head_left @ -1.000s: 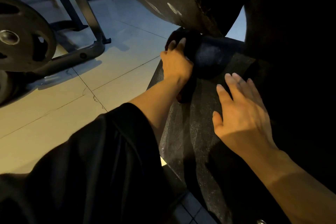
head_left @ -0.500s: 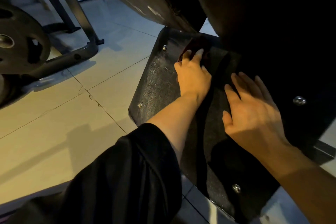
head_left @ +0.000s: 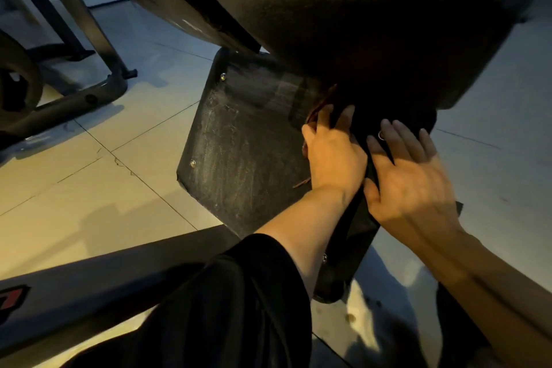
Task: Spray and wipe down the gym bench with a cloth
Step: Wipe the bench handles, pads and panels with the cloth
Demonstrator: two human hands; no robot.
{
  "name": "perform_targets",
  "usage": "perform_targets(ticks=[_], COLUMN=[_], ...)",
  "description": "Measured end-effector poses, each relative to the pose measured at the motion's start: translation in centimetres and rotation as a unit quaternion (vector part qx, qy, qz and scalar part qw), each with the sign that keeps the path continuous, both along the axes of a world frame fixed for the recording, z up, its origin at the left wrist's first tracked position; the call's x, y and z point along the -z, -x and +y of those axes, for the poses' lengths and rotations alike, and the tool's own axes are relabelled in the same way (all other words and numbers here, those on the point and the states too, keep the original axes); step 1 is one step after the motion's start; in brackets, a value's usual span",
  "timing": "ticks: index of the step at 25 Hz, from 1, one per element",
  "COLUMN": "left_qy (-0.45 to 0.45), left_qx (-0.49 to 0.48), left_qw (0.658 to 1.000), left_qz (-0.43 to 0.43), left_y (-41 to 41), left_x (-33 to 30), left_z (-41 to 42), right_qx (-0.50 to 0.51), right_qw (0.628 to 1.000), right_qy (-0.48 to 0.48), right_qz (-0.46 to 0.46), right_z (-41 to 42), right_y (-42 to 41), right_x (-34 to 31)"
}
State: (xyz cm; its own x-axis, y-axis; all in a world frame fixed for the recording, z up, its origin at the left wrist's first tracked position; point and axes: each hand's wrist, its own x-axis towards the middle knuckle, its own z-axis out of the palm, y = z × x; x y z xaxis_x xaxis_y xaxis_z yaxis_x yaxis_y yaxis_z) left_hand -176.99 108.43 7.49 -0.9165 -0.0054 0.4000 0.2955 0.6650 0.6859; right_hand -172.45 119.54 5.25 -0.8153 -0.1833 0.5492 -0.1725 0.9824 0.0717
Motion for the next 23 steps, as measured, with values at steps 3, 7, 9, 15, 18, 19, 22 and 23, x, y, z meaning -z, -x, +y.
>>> perform_targets(ticks=[3, 7, 9, 15, 18, 19, 22, 23], left_qy=[0.024, 0.082, 0.120, 0.064, 0.123, 0.124, 0.059, 0.029], left_qx=[0.036, 0.098, 0.074, -0.034, 0.079, 0.079, -0.017, -0.062], left_qw=[0.999, 0.990, 0.988, 0.997, 0.987, 0.988, 0.998, 0.997], left_qz=[0.016, 0.057, 0.060, 0.008, 0.062, 0.056, 0.014, -0.019], left_y=[-2.3, -3.2, -2.4, -1.5, -3.4, -3.2, -2.1, -2.1], left_x=[0.8, 1.6, 2.1, 1.7, 1.6, 1.8, 2.2, 2.0], left_z=[1.5, 0.2, -1.3, -1.3, 0.1, -0.2, -2.2, -2.8], right_qx=[0.007, 0.028, 0.025, 0.019, 0.011, 0.011, 0.013, 0.012], right_qw=[0.999, 0.996, 0.996, 0.997, 0.995, 0.994, 0.995, 0.995], right_qy=[0.030, 0.045, 0.033, 0.031, 0.071, 0.081, 0.079, 0.076], right_qz=[-0.020, -0.074, -0.075, -0.072, -0.067, -0.066, -0.059, -0.059], right_z=[-0.1, -0.2, -0.5, -0.7, -0.8, -0.9, -1.0, -1.0], right_y=[-1.3, -2.2, -2.3, -2.0, -1.9, -1.9, -1.7, -1.6], right_x=[-0.8, -0.8, -0.8, -0.4, -0.5, -0.6, -0.7, -0.7])
